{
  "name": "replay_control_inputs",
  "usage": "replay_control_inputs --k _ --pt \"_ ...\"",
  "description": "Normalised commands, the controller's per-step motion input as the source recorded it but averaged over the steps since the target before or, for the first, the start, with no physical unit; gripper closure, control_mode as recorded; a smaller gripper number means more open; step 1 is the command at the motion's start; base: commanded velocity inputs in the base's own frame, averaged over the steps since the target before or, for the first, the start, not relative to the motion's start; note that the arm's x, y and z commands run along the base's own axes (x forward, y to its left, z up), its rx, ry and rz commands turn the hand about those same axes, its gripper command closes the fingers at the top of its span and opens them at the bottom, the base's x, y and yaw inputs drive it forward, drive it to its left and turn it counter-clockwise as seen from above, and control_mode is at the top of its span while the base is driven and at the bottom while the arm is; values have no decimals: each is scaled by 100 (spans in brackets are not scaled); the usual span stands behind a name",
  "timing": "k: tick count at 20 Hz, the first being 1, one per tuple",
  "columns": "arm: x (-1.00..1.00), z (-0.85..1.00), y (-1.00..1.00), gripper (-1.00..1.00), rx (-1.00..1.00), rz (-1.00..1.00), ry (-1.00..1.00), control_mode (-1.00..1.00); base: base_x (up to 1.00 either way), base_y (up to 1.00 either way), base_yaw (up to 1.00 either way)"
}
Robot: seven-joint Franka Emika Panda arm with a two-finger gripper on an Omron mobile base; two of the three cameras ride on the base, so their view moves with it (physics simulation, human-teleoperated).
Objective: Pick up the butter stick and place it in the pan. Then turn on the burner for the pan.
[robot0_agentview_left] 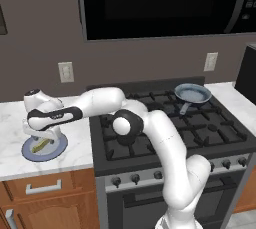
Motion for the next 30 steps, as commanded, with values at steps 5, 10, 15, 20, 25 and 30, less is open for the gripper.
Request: replay_control_inputs --k 5,10,15,20,25,30 --pt "0 -8 0 -100 0 0 2 -100 0 0 0" --pt "0 -7 0 -100 0 0 3 -100 0 0 0" --pt "0 -11 0 100 0 0 2 -100 0 0 0" --pt "0 -2 0 100 0 0 0 -100 0 0 0" --pt "0 0 0 100 0 0 0 -100 0 0 0" --pt "-8 8 -33 100 0 0 -1 -100 0 0 0"
